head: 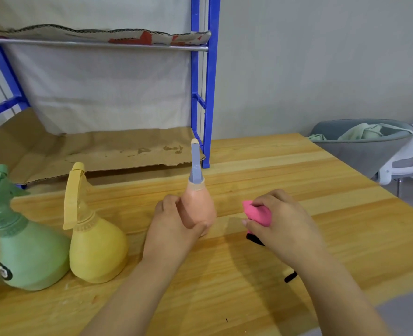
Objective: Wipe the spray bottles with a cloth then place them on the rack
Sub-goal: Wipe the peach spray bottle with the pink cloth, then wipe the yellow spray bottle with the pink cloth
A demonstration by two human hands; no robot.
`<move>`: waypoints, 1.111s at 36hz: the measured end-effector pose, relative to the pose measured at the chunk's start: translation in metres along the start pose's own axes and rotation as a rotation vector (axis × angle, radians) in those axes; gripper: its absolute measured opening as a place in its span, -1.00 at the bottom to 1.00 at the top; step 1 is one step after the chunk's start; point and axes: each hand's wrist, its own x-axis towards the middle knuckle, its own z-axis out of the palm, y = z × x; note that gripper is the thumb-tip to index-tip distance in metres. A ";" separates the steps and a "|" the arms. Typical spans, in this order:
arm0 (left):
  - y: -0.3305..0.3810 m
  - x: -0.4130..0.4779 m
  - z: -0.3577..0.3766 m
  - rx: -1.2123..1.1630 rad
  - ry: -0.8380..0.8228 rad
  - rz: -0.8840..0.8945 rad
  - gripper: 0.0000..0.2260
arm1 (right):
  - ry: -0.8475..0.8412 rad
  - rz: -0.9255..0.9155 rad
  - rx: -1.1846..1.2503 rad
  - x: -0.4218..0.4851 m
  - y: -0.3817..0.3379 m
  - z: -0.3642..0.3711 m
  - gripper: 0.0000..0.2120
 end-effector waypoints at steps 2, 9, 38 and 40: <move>0.003 0.003 0.001 0.016 -0.012 -0.002 -0.37 | -0.012 0.008 -0.013 0.001 0.000 -0.004 -0.63; 0.009 0.003 -0.003 0.145 -0.082 0.037 -0.42 | -0.071 0.026 -0.030 -0.003 -0.005 -0.013 -0.59; -0.077 -0.080 -0.139 0.114 0.258 0.153 -0.62 | -0.230 -0.093 0.147 -0.066 -0.103 0.027 -0.64; -0.074 -0.074 -0.142 0.093 0.272 0.144 -0.56 | -0.201 -0.116 0.155 -0.064 -0.107 0.028 -0.63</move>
